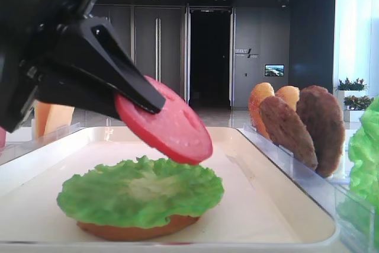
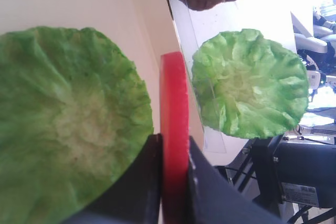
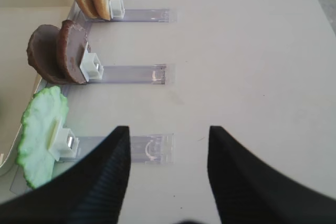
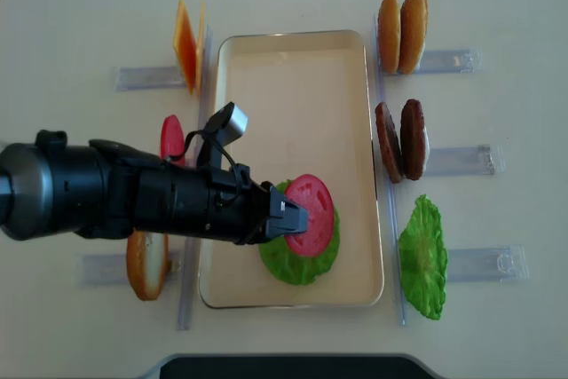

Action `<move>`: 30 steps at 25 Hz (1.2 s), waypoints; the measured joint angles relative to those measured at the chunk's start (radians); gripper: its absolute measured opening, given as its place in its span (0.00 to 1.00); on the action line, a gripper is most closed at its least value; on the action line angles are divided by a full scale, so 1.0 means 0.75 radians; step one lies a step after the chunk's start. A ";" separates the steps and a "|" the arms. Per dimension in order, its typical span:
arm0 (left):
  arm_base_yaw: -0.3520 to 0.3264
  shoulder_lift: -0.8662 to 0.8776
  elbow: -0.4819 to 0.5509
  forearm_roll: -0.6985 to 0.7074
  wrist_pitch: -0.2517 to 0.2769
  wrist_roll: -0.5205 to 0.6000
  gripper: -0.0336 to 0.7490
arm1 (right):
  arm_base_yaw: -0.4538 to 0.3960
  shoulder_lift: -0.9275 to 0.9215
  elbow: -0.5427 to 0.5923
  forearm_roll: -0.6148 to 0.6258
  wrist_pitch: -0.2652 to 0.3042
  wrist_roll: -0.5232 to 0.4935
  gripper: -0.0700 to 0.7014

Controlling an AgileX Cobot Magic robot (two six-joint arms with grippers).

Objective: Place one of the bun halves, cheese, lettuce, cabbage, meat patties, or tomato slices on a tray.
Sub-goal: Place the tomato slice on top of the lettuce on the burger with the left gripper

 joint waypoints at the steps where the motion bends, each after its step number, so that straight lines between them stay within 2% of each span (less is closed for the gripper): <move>1: 0.000 0.013 -0.005 0.000 0.002 0.000 0.10 | 0.000 0.000 0.000 0.000 0.000 0.000 0.55; 10: 0.000 0.069 -0.008 0.000 0.015 0.005 0.10 | 0.000 0.000 0.000 0.019 0.000 0.000 0.55; 30: 0.000 0.069 -0.008 0.000 -0.011 0.110 0.10 | 0.000 0.000 0.000 0.023 0.000 0.000 0.55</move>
